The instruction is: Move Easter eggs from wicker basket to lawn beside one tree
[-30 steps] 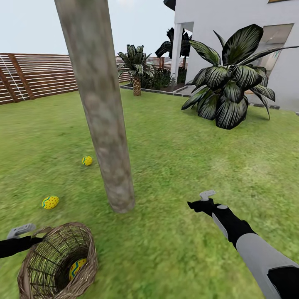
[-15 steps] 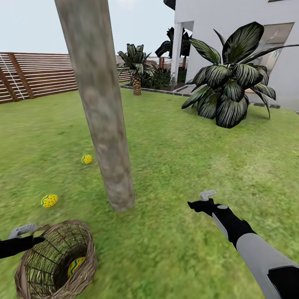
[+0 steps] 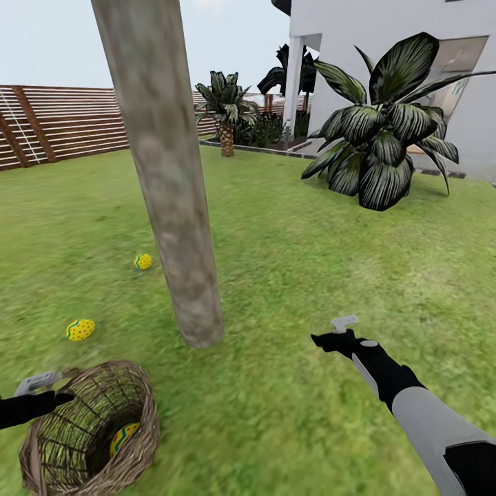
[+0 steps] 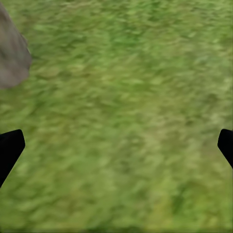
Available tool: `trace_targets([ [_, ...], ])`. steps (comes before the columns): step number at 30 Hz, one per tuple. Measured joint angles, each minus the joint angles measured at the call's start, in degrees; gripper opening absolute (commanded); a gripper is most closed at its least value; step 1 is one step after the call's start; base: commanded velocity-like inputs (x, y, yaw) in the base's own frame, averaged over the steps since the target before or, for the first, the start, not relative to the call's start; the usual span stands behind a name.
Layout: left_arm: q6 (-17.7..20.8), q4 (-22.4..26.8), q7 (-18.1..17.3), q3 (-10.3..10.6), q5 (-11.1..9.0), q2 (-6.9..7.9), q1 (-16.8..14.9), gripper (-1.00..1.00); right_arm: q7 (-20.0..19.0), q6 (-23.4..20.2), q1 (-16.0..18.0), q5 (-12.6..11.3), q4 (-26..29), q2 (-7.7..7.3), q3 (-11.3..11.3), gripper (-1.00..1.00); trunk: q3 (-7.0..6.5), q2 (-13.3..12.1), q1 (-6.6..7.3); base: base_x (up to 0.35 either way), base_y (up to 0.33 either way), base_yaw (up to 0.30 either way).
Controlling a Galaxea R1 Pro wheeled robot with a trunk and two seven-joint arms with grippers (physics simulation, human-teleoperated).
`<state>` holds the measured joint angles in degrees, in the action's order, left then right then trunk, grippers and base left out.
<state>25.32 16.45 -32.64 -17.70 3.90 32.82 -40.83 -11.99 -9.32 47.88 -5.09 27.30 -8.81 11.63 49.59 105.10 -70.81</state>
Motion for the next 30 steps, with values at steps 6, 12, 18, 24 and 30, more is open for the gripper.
trace_targets([
  [6, 0.0, 0.0, 0.0, 0.0, 0.0, -0.01, 0.0, 1.00, 0.0, 0.0, 0.0, 0.0, 0.0, 0.00, 0.0, 1.00, 1.08, 2.4, -1.32, 0.000, 0.000, 0.000],
  [12, 0.0, 0.0, 0.0, 0.0, 0.0, -0.09, 0.0, 1.00, 0.0, 0.0, 0.0, 0.0, 0.0, 0.00, 0.0, 1.00, 2.15, 4.8, -2.64, 0.000, 0.000, 0.000],
  [18, 0.0, 0.0, 0.0, 0.0, -0.1, -0.10, 0.0, 1.00, 0.0, 0.0, 0.0, 0.0, 0.0, 0.00, 0.0, 1.00, 3.23, 7.2, -3.95, 0.000, 0.000, 0.000],
  [24, 0.1, -0.1, -0.1, 0.0, -0.1, -0.17, 0.0, 1.00, 0.0, 0.0, 0.0, 0.1, 0.0, 0.00, 0.0, 1.00, 4.31, 9.6, -5.27, 0.000, 0.000, 0.000],
  [30, 0.1, -0.1, -0.1, 0.0, -0.1, -0.22, 0.0, 1.00, 0.0, 0.0, 0.0, 0.1, 0.0, 0.00, 0.0, 1.00, 5.39, 12.0, -6.59, 0.000, 0.000, 0.000],
])
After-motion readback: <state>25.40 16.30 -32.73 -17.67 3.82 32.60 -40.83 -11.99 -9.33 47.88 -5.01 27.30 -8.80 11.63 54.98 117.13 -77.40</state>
